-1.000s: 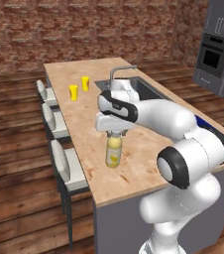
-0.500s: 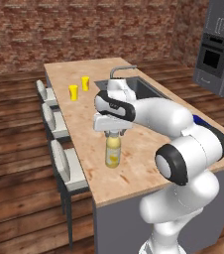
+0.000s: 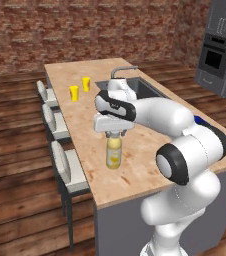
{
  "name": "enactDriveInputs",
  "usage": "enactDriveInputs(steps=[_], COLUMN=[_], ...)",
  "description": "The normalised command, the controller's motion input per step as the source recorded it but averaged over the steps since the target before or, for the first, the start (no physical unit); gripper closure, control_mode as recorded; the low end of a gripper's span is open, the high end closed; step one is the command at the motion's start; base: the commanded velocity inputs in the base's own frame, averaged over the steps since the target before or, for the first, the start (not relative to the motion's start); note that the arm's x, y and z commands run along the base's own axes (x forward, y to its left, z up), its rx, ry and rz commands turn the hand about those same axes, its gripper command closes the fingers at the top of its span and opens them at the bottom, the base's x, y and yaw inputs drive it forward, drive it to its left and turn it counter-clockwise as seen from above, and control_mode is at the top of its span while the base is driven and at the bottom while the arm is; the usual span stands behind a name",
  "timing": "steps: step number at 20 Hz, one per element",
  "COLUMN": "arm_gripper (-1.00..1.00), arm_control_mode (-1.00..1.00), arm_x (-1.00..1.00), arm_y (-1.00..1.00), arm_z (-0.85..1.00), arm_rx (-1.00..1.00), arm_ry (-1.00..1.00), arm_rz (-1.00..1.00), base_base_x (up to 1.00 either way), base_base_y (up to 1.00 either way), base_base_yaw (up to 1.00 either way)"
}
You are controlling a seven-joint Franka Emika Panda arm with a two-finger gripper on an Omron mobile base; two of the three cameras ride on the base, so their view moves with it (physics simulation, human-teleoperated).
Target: Place the drinks on the dining counter in a tight cluster.
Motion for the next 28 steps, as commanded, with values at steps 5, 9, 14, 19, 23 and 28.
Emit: enactDriveInputs(steps=[5,9,14,19,23,28], arm_gripper=[-1.0,-1.0,-1.0,-1.0,-1.0,-1.0], arm_control_mode=[-1.0,-1.0,-1.0,-1.0,-1.0,-1.0], arm_x=[0.0,0.0,0.0,0.0,-0.1,-0.63], arm_y=[0.0,0.0,0.0,-0.01,-0.1,-0.28], arm_z=[0.0,0.0,0.0,0.0,0.1,0.52], arm_rx=[0.0,0.0,0.0,0.0,0.0,0.07], arm_ry=[0.0,0.0,0.0,0.0,-0.04,-0.13], arm_rz=[0.0,0.0,0.0,0.0,0.0,0.0], base_base_x=[0.0,0.0,0.0,0.0,0.0,0.0], base_base_y=[0.0,0.0,0.0,0.0,0.0,0.0], base_base_yaw=[0.0,0.0,0.0,0.0,0.0,0.0])
